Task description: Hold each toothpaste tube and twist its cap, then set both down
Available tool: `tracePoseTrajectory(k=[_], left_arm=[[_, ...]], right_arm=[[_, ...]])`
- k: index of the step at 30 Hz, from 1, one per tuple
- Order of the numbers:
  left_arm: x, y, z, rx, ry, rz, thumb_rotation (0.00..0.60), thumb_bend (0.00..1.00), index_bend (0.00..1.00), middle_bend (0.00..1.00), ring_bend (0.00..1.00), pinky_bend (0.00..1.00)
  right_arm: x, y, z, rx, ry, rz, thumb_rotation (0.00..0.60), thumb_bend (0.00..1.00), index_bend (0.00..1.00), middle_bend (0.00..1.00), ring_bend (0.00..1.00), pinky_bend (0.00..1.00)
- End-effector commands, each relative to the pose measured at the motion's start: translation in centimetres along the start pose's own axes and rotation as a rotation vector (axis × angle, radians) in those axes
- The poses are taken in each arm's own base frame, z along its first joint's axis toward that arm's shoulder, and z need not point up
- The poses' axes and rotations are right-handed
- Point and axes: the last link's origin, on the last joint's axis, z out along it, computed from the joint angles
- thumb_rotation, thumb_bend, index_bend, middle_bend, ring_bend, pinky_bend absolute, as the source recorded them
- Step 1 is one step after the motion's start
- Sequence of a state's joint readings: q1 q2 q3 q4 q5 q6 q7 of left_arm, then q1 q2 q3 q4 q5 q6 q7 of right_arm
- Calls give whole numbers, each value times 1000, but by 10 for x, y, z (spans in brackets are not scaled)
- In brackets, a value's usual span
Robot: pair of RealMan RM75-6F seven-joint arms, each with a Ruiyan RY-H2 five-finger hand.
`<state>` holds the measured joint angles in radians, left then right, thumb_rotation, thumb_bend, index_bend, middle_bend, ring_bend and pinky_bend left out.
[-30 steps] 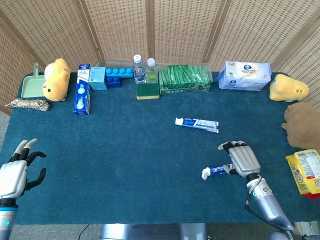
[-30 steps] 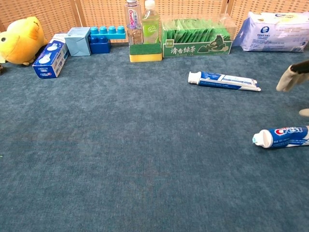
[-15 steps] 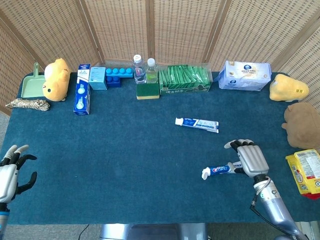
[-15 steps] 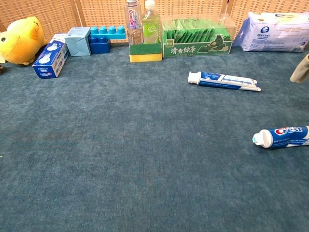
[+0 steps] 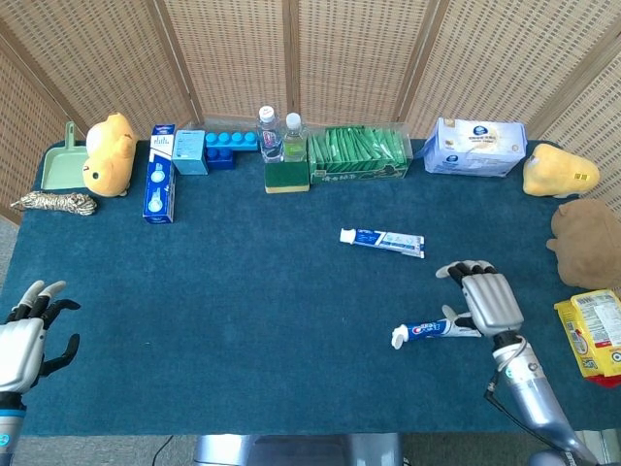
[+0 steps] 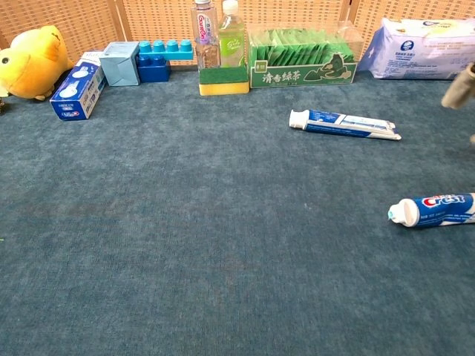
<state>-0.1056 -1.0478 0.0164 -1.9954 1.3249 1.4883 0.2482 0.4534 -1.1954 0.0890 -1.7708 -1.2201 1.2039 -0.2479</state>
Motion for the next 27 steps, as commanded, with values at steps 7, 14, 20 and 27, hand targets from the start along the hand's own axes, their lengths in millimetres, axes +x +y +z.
tracePoseTrajectory(k=[7, 14, 20, 27], left_arm=[[-2, 9, 3, -30, -14, -5, 600, 382, 307, 139, 45, 184], [-4, 13, 7, -43, -34, -6, 600, 382, 296, 119, 30, 178], [-1, 18, 11, -61, -27, 0, 600, 380, 290, 108, 21, 171], [-3, 23, 15, -75, -43, 8, 600, 379, 281, 95, 7, 163]], right_arm=[[-1, -24, 43, 36, -43, 4, 600, 283, 312, 321, 235, 243], [-7, -40, 78, 30, -81, 4, 600, 280, 298, 289, 212, 243], [-11, -51, 108, 8, -86, 14, 600, 280, 297, 289, 212, 243], [-18, -61, 130, -25, -84, 21, 600, 270, 273, 287, 212, 244]])
